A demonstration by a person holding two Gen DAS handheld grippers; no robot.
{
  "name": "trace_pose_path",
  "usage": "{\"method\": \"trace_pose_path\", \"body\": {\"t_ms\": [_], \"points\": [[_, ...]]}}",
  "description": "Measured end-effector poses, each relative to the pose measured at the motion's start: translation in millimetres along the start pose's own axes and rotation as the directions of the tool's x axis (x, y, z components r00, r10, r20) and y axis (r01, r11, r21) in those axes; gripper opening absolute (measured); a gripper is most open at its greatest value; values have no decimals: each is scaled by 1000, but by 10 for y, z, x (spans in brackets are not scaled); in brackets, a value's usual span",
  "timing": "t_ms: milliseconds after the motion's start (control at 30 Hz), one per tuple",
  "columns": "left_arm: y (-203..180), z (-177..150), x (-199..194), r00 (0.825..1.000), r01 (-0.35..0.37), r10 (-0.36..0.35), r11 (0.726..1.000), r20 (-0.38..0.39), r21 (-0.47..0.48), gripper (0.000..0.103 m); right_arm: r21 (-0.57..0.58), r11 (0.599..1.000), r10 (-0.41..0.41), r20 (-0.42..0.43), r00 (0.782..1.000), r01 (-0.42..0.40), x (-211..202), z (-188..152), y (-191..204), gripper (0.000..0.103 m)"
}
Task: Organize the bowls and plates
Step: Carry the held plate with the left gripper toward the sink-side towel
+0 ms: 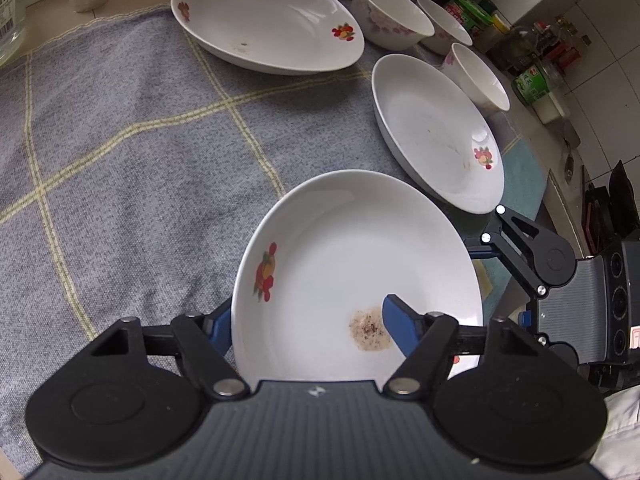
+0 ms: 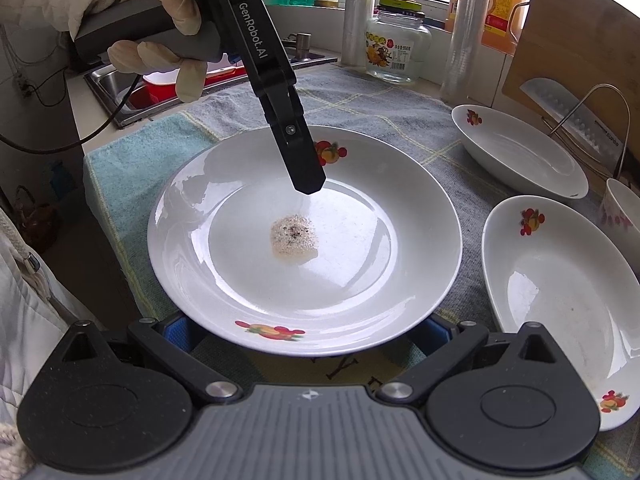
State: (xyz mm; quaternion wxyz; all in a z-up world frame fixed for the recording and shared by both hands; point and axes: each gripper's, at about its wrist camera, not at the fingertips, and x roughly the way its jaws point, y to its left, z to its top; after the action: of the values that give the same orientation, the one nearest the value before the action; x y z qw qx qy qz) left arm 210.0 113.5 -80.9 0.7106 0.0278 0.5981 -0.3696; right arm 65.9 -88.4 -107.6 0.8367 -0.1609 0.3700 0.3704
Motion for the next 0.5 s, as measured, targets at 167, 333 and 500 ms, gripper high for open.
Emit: {"method": "trace_pose_path", "body": {"t_ms": [167,333,500], "points": [[-3,-10,-6,1000,-2,2,1000,0,5,73,3,1000,-9,-10,1000,9,-2,10,18,103],[-15,-16,-5,1000,-4,4,1000,2,12,73,14,1000,-13,-11,1000,13,-25,24,12,103],[-40,-19,-3,1000,-8,7,1000,5,17,73,19,1000,-9,-13,1000,9,-33,40,3,103]]}}
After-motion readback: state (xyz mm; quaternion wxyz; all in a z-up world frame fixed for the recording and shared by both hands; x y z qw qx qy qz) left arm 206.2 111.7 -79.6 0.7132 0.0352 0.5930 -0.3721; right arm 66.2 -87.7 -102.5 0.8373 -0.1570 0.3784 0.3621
